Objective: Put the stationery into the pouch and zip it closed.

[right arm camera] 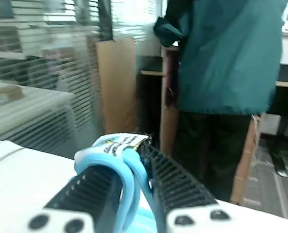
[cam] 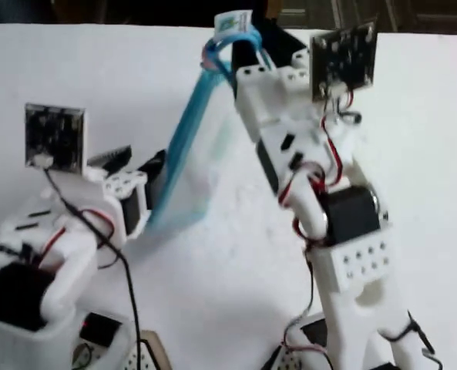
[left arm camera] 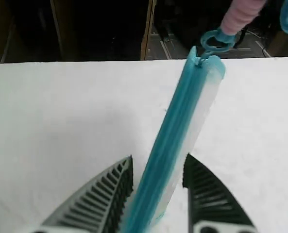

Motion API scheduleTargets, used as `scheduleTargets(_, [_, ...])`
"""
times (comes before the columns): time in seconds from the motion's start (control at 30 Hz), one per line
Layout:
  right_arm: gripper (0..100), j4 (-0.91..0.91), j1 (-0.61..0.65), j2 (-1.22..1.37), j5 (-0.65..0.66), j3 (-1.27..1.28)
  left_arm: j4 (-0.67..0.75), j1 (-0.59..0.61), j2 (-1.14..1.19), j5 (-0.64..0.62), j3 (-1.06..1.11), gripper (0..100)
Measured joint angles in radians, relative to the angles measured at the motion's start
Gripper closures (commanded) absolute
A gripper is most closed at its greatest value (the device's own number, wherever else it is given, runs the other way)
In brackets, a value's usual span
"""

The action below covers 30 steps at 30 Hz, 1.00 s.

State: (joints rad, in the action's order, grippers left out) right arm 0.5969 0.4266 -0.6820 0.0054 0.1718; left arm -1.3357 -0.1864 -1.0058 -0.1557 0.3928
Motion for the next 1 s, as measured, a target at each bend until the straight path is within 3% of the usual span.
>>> scheduleTargets(0.33, [98.2, 0.0, 0.098, -0.236, 0.0, 0.152, 0.0, -0.009, 0.041, -0.006, 0.002, 76])
scheduleTargets(0.7, [98.2, 0.0, 0.104, -0.25, 0.0, 0.157, -0.072, -0.173, -0.014, -0.068, -0.037, 76])
scheduleTargets(1.0, [98.2, 0.0, 0.106, -0.25, 0.0, 0.16, -0.15, -0.183, -0.018, -0.071, -0.104, 76])
